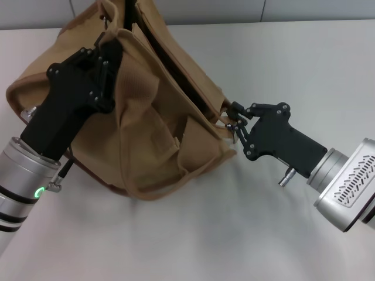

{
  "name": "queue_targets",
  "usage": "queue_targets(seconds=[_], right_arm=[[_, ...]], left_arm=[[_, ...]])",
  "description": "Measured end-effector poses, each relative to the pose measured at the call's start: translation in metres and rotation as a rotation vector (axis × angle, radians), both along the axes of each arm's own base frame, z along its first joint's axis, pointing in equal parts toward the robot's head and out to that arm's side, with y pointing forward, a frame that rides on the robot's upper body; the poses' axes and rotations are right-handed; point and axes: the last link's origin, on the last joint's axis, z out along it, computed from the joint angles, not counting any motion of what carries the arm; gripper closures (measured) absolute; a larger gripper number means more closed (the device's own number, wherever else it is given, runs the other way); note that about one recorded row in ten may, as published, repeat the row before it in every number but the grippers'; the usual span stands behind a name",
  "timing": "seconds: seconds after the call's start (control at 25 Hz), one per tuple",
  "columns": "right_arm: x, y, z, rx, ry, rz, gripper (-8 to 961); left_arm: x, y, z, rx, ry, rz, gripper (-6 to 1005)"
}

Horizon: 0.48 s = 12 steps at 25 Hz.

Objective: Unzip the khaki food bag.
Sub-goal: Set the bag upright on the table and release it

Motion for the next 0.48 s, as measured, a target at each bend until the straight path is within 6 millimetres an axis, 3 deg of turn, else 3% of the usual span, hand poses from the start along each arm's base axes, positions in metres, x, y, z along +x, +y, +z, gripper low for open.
queue_targets(seconds=[0.2, 0.48], right_arm=[[0.0005, 0.0004, -0.0003, 0.0, -0.001, -0.006, 907], [0.0061, -0.0025, 0.0015, 0.011, -0.001, -0.026, 942]], left_arm=[[-0.0012, -0.0007, 0.0006, 0.002, 0.0, 0.003, 937], [-0.0058, -0.0024, 0.0028, 0.013, 0.003, 0.019, 936]])
